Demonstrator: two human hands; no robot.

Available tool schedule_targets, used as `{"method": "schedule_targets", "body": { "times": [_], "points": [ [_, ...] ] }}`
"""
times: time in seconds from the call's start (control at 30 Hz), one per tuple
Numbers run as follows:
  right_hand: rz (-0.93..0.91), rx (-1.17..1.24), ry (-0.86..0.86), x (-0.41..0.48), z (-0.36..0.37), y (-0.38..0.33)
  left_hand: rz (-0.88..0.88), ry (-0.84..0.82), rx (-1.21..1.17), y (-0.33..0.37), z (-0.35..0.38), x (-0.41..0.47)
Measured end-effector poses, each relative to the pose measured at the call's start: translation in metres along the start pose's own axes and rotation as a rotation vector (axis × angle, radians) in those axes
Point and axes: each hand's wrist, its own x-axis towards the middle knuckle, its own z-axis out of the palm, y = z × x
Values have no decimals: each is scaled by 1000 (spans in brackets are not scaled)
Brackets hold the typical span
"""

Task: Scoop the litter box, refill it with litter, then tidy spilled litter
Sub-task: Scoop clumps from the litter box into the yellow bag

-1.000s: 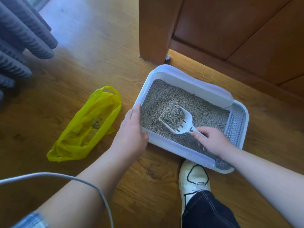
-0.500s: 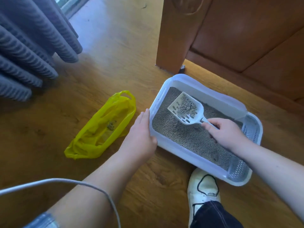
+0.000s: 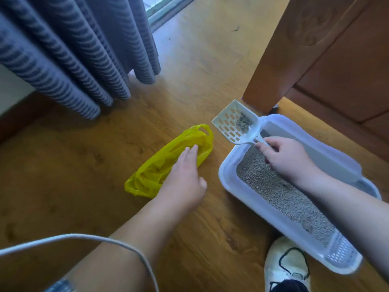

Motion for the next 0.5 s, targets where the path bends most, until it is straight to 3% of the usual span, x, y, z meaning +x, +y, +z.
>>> {"method": "schedule_targets", "body": {
  "times": [0.13,0.3,0.5],
  "points": [
    [-97,-364,-30,0,13,-28,-70,22,3,-23,-21,-7],
    [-267,-551,-51,10,43,-60,-131,47,-8,-48,-46,-21],
    [-413,-955,-89,20,82,-96,-173,32,-35,-64,-60,-32]
  ]
}}
